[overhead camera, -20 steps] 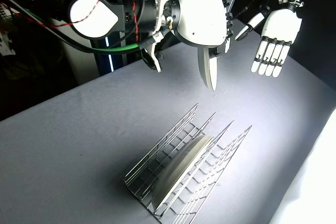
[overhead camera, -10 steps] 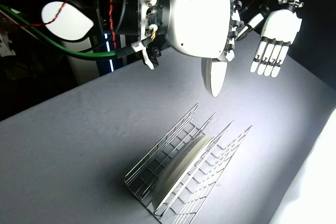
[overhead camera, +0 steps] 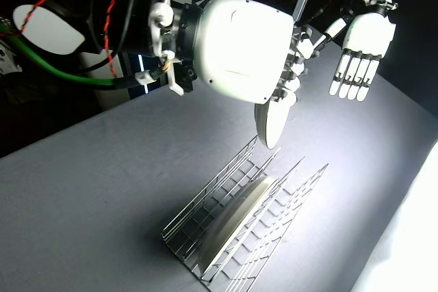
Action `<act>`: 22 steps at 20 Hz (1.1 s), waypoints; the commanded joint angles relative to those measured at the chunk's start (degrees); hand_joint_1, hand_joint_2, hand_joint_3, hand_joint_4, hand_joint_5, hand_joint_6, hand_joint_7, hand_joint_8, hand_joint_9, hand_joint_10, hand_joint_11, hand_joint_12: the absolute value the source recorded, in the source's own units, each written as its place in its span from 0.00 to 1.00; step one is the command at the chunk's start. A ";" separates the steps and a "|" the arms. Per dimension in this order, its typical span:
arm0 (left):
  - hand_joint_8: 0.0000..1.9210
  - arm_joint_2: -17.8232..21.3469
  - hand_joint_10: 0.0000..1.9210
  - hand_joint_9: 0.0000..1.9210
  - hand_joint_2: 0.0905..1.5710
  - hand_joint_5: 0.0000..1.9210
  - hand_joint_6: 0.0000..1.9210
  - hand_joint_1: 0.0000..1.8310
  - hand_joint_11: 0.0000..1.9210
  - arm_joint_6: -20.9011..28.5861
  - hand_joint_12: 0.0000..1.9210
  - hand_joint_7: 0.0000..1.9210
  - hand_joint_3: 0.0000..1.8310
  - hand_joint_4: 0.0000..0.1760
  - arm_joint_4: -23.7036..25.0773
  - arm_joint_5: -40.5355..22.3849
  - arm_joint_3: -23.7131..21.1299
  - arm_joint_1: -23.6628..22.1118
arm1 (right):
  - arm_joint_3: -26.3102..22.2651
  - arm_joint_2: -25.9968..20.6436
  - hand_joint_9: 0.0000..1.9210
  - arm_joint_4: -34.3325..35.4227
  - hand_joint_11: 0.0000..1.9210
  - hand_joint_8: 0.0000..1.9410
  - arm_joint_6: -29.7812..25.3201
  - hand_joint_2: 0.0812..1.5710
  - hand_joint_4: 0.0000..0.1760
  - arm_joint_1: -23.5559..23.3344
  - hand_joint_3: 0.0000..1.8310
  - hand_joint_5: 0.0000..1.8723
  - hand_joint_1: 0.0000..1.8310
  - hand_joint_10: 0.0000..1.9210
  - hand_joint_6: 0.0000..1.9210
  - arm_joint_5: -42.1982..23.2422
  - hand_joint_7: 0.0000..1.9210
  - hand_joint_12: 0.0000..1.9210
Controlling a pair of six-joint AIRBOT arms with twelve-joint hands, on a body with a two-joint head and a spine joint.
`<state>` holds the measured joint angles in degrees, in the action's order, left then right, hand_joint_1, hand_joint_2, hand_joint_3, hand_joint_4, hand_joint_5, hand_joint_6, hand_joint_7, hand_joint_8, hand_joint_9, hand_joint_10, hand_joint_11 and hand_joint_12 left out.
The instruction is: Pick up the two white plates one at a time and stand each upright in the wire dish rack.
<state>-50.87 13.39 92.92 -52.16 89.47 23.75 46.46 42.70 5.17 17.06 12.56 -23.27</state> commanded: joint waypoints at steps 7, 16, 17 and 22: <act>0.00 0.26 0.00 0.00 0.70 0.00 0.00 0.00 0.00 0.19 0.00 0.00 0.01 0.00 -3.68 -1.01 0.69 -0.43 | 1.55 -1.74 0.55 1.04 0.52 0.41 -0.94 0.67 0.00 2.07 0.00 0.49 0.76 0.51 0.53 -7.62 0.55 0.49; 0.00 0.21 0.00 0.00 0.70 0.01 0.00 0.00 0.00 0.19 0.00 0.00 0.00 0.00 -3.39 -0.94 -0.43 -0.34 | 7.60 -1.44 0.60 1.02 0.57 0.32 -0.16 0.64 0.00 9.46 0.00 0.53 0.76 0.43 0.45 -9.38 0.61 0.40; 0.00 0.21 0.00 0.00 0.70 0.01 0.00 0.00 0.00 0.19 0.00 0.00 0.00 0.00 -3.37 -0.94 -0.50 -0.34 | 8.21 -1.31 0.61 1.01 0.58 0.32 0.11 0.64 0.00 10.25 0.00 0.53 0.76 0.42 0.46 -9.80 0.61 0.38; 0.00 0.21 0.00 0.00 0.70 0.00 0.00 0.00 0.00 0.19 0.00 0.00 0.00 0.00 -3.17 -0.94 -0.66 -0.34 | 10.64 -0.50 0.56 -0.64 0.53 0.39 0.87 0.67 0.00 11.69 0.00 0.48 0.76 0.49 0.53 -10.42 0.57 0.46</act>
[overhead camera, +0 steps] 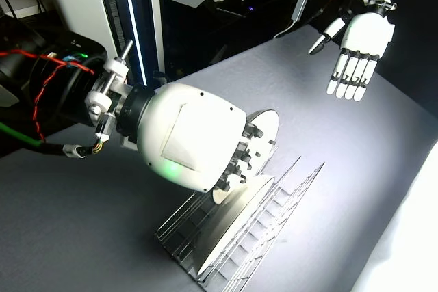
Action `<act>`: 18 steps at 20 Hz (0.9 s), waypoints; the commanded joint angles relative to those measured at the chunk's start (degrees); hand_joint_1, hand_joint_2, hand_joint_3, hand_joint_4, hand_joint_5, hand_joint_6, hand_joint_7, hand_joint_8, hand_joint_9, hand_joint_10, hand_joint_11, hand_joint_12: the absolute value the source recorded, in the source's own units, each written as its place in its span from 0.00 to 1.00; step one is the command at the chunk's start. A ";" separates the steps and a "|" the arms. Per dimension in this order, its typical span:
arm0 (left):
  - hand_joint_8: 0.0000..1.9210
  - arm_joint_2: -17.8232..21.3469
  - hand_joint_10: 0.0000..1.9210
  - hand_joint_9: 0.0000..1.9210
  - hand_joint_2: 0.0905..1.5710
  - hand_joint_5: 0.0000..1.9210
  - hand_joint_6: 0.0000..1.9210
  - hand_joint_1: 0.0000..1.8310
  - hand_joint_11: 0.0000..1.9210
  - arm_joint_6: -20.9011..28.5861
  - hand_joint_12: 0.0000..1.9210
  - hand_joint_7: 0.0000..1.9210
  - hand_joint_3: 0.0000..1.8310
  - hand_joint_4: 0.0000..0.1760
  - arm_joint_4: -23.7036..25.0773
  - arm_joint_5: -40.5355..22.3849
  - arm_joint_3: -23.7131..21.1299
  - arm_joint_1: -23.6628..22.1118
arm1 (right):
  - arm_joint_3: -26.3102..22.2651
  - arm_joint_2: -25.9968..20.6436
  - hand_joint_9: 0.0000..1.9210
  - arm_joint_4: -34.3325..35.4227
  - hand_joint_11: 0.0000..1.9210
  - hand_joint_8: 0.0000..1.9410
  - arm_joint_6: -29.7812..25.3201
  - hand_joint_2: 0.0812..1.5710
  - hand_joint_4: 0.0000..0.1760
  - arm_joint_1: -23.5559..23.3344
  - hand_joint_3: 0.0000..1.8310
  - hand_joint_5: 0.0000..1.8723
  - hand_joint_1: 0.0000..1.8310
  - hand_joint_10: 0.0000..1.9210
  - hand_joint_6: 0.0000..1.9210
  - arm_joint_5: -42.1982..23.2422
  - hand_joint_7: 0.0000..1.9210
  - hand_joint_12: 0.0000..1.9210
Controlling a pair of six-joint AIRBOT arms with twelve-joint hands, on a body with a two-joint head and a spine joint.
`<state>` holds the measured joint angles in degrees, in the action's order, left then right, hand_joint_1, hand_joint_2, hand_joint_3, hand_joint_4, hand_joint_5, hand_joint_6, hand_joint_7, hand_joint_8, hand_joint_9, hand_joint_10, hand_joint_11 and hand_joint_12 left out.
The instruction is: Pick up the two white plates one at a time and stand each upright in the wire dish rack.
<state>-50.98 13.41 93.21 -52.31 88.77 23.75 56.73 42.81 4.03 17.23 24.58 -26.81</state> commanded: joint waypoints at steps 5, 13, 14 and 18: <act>0.00 0.32 0.00 0.00 0.70 0.01 0.00 0.00 0.00 0.16 0.00 0.00 0.00 0.00 -3.15 -0.76 -0.71 -0.34 | 3.11 0.26 0.45 -3.63 0.39 0.53 1.56 0.73 0.00 2.00 0.00 0.41 0.74 0.67 0.66 -7.43 0.47 0.53; 0.00 0.35 0.00 0.00 0.70 0.00 0.00 0.00 0.00 0.16 0.00 0.00 0.00 0.00 -3.08 -0.76 -1.27 -0.34 | 3.62 0.46 0.37 -8.71 0.16 0.00 1.78 0.67 0.00 2.85 0.00 0.34 0.69 0.00 0.00 -10.14 0.37 0.59; 0.00 0.36 0.00 0.00 0.70 0.00 0.00 0.00 0.00 0.16 0.00 0.00 0.00 0.00 -3.08 -0.82 -1.37 -0.34 | 3.61 0.48 0.34 -10.03 0.12 0.00 1.78 0.66 0.00 2.84 0.00 0.31 0.68 0.00 0.00 -10.92 0.34 0.62; 0.00 0.35 0.00 0.00 0.70 0.00 0.00 0.00 0.00 0.16 0.00 0.00 0.00 0.00 -3.10 -2.39 -1.54 -0.53 | 3.55 0.58 0.11 -11.10 0.00 0.00 1.80 0.66 0.00 1.78 0.00 0.07 0.54 0.00 0.00 -11.67 0.11 0.46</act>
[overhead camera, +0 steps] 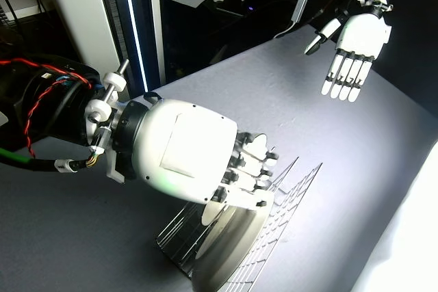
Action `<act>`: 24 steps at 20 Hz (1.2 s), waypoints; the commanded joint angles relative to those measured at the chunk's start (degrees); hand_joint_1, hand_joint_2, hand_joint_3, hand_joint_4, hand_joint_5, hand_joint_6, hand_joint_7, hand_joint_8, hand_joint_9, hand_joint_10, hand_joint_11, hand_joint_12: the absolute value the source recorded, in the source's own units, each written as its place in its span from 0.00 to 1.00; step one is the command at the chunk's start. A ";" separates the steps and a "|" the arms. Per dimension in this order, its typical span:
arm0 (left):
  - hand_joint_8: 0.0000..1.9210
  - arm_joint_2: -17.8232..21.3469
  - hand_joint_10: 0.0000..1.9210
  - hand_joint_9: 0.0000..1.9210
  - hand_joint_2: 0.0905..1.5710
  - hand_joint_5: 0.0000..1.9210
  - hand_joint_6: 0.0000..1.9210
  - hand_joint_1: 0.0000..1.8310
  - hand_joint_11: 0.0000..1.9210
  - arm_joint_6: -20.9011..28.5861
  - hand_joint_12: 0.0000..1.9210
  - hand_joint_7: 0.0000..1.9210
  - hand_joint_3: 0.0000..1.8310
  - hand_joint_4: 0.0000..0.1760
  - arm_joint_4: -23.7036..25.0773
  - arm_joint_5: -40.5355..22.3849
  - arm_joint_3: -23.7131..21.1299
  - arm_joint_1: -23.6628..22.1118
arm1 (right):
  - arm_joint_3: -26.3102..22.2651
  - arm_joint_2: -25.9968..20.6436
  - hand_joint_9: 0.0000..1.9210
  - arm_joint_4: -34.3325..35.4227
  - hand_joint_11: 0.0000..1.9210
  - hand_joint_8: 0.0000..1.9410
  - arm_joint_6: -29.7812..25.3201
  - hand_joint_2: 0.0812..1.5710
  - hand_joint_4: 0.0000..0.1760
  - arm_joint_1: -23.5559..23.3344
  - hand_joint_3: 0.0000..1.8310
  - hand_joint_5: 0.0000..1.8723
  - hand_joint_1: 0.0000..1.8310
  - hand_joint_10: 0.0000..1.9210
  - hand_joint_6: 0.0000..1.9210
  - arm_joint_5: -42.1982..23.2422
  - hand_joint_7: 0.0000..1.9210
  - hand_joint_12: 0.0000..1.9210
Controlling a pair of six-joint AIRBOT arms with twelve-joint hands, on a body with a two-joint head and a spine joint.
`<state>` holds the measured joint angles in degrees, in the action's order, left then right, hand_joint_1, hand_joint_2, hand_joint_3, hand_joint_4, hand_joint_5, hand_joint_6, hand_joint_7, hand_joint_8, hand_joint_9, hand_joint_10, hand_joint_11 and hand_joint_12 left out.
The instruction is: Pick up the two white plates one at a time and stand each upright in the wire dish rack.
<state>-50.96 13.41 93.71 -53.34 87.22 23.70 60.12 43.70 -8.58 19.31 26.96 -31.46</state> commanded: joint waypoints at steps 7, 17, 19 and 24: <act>0.00 1.98 0.00 0.00 0.70 0.00 0.00 0.00 0.00 0.12 0.00 0.00 0.00 0.00 -3.69 -6.18 -4.57 -2.48 | -1.23 -0.15 0.00 -13.34 0.00 0.00 -0.36 0.51 0.00 -3.58 0.00 0.00 0.39 0.00 0.00 -12.32 0.00 0.00; 0.00 3.27 0.00 0.14 0.72 0.13 0.01 0.00 0.01 -0.74 0.22 0.17 0.00 0.00 -3.21 -9.56 -6.88 -5.36 | -1.48 -0.01 0.06 -41.42 0.00 0.00 0.34 0.55 0.00 -2.70 0.00 0.03 0.27 0.01 0.00 -27.39 0.05 0.30; 0.01 3.59 0.01 0.21 0.74 0.20 0.01 0.00 0.00 -0.80 0.40 0.25 0.00 0.00 -2.93 -11.50 -7.16 -6.81 | -1.47 0.07 0.08 -43.53 0.00 0.00 1.40 0.55 0.00 -2.75 0.00 0.06 0.26 0.01 0.01 -28.97 0.08 0.38; 0.01 5.03 0.04 0.42 0.77 0.42 0.02 0.00 0.08 -0.81 0.68 0.47 0.00 0.00 0.97 -13.00 -10.62 -11.87 | -1.36 0.08 0.34 -47.31 0.04 0.02 3.86 0.61 0.00 -3.06 0.00 0.34 0.21 0.05 0.03 -32.20 0.39 0.63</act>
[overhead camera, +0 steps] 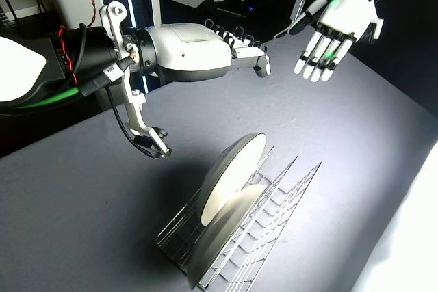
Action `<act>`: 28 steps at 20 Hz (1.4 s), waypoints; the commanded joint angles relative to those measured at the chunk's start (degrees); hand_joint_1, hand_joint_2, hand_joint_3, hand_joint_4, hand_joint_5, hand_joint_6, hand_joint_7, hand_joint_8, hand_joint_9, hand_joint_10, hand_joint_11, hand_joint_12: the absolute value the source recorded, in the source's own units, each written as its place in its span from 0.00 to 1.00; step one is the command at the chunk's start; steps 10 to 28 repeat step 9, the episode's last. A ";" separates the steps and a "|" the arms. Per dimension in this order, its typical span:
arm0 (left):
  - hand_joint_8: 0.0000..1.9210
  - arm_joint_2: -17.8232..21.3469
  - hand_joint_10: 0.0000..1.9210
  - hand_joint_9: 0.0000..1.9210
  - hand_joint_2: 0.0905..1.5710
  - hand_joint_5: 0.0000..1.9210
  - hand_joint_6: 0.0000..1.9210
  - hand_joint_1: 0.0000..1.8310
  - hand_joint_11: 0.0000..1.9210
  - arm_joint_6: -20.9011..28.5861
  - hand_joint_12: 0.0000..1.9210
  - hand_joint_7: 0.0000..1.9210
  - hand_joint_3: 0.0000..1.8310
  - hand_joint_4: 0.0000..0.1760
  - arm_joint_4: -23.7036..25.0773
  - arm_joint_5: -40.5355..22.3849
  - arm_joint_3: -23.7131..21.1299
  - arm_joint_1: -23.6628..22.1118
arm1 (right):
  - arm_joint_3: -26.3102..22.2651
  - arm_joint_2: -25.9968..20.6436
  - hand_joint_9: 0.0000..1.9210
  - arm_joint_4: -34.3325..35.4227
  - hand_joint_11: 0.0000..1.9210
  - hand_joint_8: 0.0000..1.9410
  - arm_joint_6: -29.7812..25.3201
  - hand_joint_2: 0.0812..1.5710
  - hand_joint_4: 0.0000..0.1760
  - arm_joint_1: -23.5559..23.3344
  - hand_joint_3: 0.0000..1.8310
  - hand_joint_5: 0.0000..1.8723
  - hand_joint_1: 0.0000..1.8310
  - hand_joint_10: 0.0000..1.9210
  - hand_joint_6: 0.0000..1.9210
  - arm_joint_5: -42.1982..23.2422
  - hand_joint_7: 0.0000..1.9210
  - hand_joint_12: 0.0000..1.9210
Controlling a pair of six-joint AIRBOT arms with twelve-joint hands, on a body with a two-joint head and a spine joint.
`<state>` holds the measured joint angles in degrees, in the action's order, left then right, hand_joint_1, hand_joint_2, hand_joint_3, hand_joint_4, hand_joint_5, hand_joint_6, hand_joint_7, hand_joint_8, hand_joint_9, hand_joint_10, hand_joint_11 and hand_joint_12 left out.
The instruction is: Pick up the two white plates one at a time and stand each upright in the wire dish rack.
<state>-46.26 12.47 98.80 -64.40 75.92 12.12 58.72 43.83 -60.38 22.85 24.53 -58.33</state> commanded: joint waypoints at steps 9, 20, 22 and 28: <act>1.00 2.33 1.00 0.75 0.78 0.75 1.00 0.33 0.75 -0.65 1.00 0.74 0.00 0.00 -2.01 -3.17 -3.28 -3.44 | 0.50 -0.07 0.75 3.64 0.79 1.00 1.87 0.83 0.00 -0.99 0.02 0.68 0.20 1.00 1.00 -7.58 0.72 1.00; 1.00 2.33 1.00 0.75 0.78 0.75 1.00 0.33 0.75 -0.65 1.00 0.74 0.00 0.00 -2.01 -3.17 -3.28 -3.44 | 0.50 -0.07 0.75 3.64 0.79 1.00 1.87 0.83 0.00 -0.99 0.02 0.68 0.20 1.00 1.00 -7.58 0.72 1.00; 1.00 2.33 1.00 0.75 0.78 0.75 1.00 0.33 0.75 -0.65 1.00 0.74 0.00 0.00 -2.01 -3.17 -3.28 -3.44 | 0.50 -0.07 0.75 3.64 0.79 1.00 1.87 0.83 0.00 -0.99 0.02 0.68 0.20 1.00 1.00 -7.58 0.72 1.00; 1.00 2.33 1.00 0.75 0.78 0.75 1.00 0.33 0.75 -0.65 1.00 0.74 0.00 0.00 -2.01 -3.17 -3.28 -3.44 | 0.50 -0.07 0.75 3.64 0.79 1.00 1.87 0.83 0.00 -0.99 0.02 0.68 0.20 1.00 1.00 -7.58 0.72 1.00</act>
